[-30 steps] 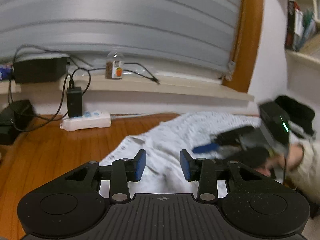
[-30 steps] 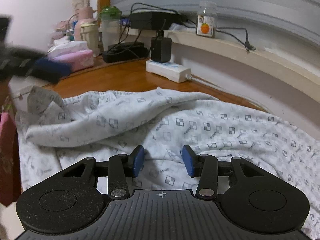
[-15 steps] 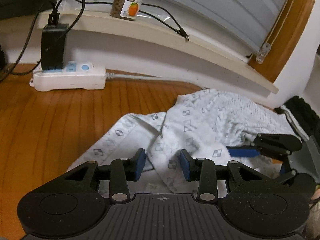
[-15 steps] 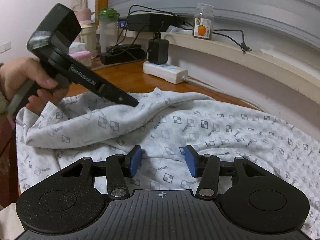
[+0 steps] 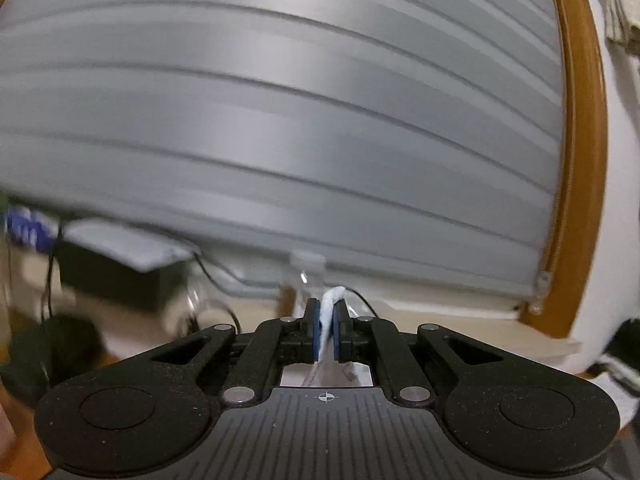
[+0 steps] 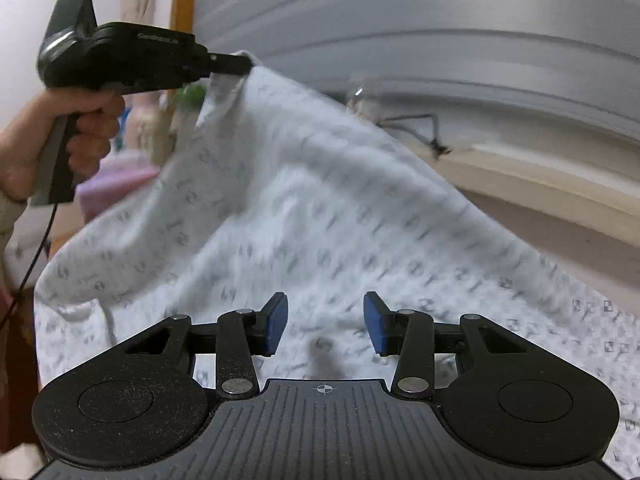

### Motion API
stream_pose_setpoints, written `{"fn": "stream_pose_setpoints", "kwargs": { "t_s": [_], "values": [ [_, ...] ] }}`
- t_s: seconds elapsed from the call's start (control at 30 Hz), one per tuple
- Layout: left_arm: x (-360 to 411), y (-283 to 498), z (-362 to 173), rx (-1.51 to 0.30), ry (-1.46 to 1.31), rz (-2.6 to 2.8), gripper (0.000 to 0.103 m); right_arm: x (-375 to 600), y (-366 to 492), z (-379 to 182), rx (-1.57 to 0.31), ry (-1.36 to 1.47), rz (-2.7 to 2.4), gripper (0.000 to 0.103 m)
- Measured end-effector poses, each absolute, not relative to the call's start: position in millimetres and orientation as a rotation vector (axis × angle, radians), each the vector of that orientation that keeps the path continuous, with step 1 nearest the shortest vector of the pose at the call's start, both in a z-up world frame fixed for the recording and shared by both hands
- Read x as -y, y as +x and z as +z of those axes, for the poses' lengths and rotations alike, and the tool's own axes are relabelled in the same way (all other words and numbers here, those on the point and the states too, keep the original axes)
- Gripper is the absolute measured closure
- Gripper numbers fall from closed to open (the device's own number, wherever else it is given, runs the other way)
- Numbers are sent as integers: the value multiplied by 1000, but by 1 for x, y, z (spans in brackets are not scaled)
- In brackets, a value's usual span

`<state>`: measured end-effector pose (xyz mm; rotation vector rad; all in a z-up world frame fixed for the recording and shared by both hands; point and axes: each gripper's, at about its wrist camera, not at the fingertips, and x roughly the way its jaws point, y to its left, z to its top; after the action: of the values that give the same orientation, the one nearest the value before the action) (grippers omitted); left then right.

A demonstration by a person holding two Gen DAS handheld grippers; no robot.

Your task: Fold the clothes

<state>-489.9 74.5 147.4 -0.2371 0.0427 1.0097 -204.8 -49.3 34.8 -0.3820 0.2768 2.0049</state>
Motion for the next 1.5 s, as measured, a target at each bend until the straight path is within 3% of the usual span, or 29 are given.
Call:
{"fn": "stream_pose_setpoints", "kwargs": {
  "t_s": [0.23, 0.5, 0.57, 0.7, 0.8, 0.9, 0.93, 1.0, 1.03, 1.1, 1.33, 1.5],
  "values": [
    [-117, -464, 105, -220, -228, 1072, 94, 42, -202, 33, -336, -392, 2002, 58],
    [-133, -479, 110, -90, -182, 1249, 96, 42, -200, 32, -333, -389, 2001, 58],
    [-144, -469, 103, -199, -189, 1242, 89, 41, -199, 31, -348, -388, 1998, 58],
    [-150, -464, 79, -324, -225, 1221, 85, 42, -200, 30, -357, -397, 1992, 57],
    [-143, -475, 74, -313, -275, 1207, 55, 38, -200, 29, -374, -411, 1996, 50],
    [-126, -475, 80, -327, -238, 1175, 50, 40, -192, 32, -388, -413, 2001, 51],
    [-119, -474, 82, -331, -220, 1159, 42, 42, -188, 35, -387, -411, 2000, 52],
    [-105, -465, 85, -347, -193, 1106, 28, 48, -176, 40, -379, -417, 1988, 65],
    [-98, -458, 87, -358, -185, 1070, 28, 53, -167, 44, -368, -428, 1973, 73],
    [-84, -441, 87, -384, -169, 988, 28, 60, -148, 47, -373, -465, 1944, 74],
    [-45, -364, 67, -471, -119, 797, 28, 73, -107, 39, -416, -553, 1870, 75],
    [-47, -344, 45, -505, -110, 775, 28, 73, -124, 29, -456, -607, 1913, 73]
  ]
}}
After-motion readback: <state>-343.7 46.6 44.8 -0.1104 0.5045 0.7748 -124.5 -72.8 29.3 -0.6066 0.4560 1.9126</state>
